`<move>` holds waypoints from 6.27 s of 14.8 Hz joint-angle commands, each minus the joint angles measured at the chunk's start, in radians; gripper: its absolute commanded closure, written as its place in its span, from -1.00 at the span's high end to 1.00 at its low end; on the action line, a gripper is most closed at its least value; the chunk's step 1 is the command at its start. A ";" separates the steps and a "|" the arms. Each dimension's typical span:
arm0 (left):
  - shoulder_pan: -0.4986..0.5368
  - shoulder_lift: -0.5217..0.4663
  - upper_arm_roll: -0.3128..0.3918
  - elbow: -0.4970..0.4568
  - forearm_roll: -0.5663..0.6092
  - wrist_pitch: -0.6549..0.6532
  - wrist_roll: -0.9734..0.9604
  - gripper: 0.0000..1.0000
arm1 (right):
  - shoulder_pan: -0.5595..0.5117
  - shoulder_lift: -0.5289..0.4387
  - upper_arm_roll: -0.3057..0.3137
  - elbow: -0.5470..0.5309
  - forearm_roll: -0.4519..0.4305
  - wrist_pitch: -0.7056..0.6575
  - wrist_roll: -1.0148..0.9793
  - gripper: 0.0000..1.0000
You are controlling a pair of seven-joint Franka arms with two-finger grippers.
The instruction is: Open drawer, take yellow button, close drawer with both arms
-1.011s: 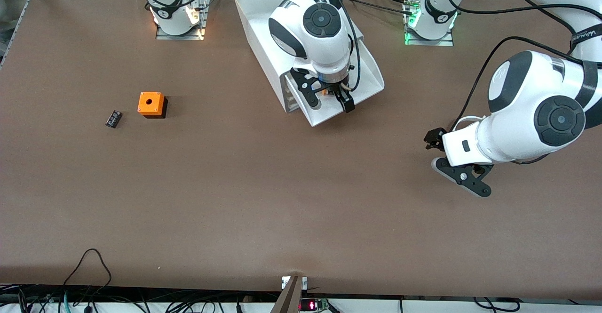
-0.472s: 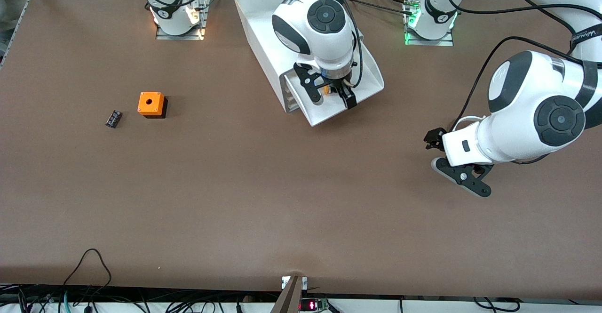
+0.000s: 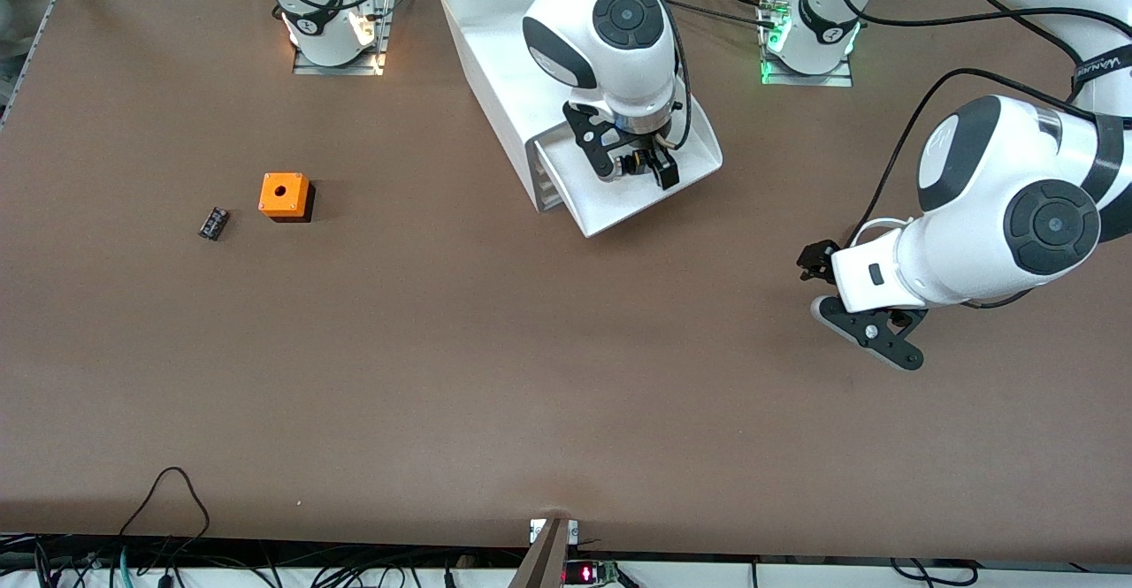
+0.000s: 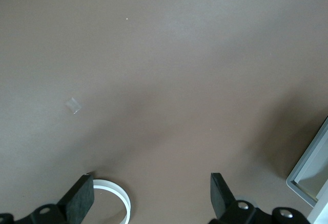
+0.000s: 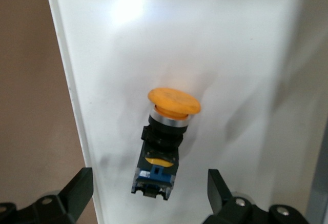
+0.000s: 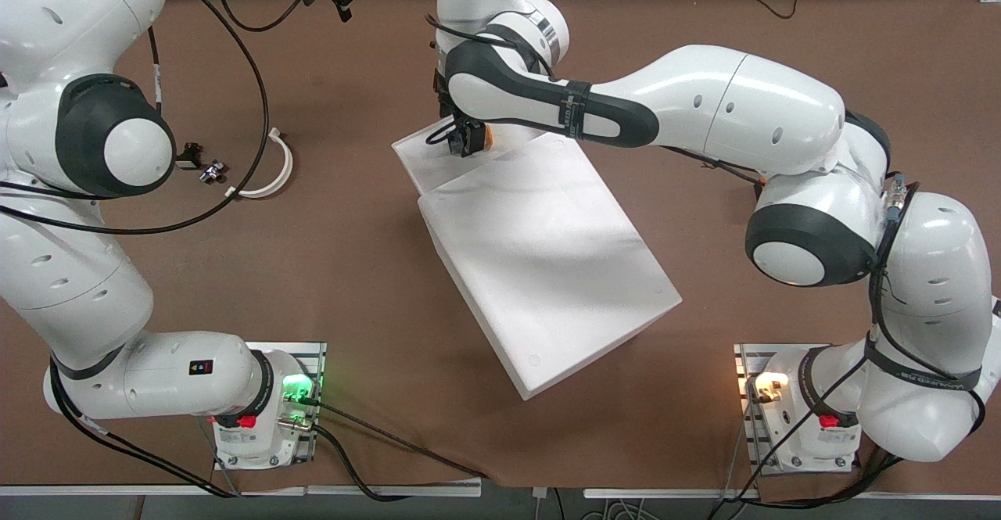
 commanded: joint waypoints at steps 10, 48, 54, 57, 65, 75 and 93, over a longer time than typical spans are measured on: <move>-0.004 0.010 -0.005 0.020 0.023 -0.005 -0.013 1.00 | 0.007 -0.021 0.000 0.016 0.000 -0.025 -0.033 -1.00; -0.153 -0.194 -0.263 -0.600 0.069 0.435 -1.520 0.81 | -0.859 -0.087 -0.050 -0.332 -0.110 0.034 -1.867 -1.00; -0.141 -0.194 -0.350 -0.609 0.058 0.372 -1.521 0.82 | -0.948 -0.070 -0.049 -0.456 -0.110 0.168 -1.986 -1.00; -0.141 -0.192 -0.382 -0.611 0.052 0.348 -1.521 0.84 | -0.976 -0.049 -0.049 -0.512 -0.110 0.248 -2.013 -1.00; -0.158 -0.179 -0.401 -0.615 -0.067 0.338 -1.520 0.87 | -0.985 -0.044 -0.049 -0.562 -0.107 0.317 -2.015 0.69; -0.161 -0.143 -0.430 -0.621 -0.121 0.335 -1.510 0.98 | -0.967 -0.219 -0.036 -0.544 -0.113 0.257 -2.021 0.98; -0.008 -0.149 -0.464 -0.478 -0.115 0.155 -1.347 0.98 | -0.850 -0.559 -0.125 -0.545 -0.102 -0.023 -1.971 0.98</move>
